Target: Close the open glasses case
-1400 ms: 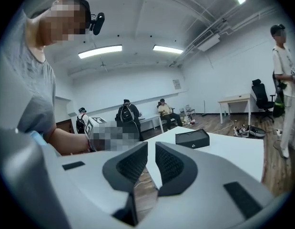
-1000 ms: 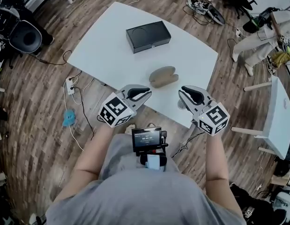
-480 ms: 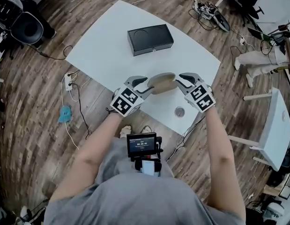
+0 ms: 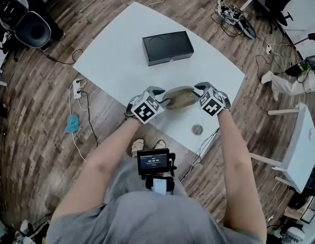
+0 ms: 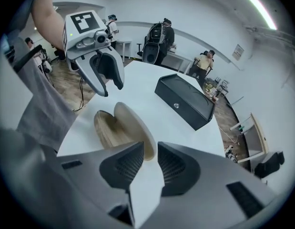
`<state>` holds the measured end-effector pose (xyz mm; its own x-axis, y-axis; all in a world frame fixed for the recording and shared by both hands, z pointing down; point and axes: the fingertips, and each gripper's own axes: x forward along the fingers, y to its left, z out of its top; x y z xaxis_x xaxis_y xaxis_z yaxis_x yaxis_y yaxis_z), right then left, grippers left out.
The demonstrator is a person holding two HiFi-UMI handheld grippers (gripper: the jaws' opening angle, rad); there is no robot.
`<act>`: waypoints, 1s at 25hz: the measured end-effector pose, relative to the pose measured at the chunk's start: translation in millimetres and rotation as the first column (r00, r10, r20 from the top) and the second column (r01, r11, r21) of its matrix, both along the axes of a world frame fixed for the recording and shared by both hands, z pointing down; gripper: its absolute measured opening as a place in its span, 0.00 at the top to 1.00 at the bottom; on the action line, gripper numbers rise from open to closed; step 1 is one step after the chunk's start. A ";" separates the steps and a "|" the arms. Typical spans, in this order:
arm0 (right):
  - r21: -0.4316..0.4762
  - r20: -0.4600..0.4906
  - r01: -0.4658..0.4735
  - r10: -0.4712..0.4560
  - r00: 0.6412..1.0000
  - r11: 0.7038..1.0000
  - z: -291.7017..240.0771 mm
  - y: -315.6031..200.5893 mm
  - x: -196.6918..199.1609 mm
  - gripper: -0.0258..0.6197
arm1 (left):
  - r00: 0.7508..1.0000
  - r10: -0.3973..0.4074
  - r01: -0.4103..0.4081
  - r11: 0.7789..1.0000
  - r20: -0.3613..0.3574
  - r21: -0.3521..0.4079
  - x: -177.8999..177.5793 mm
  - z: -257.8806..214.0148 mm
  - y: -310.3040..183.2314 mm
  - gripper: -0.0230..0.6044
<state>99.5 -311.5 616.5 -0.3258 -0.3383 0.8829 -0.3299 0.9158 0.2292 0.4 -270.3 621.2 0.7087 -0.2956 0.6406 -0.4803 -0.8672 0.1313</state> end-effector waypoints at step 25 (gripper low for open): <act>0.135 -0.185 0.208 -0.182 0.966 0.969 29.3 11.1 8.1 0.89 | 0.962 0.140 -0.172 0.977 0.235 0.122 22.5 26.2 6.3 0.88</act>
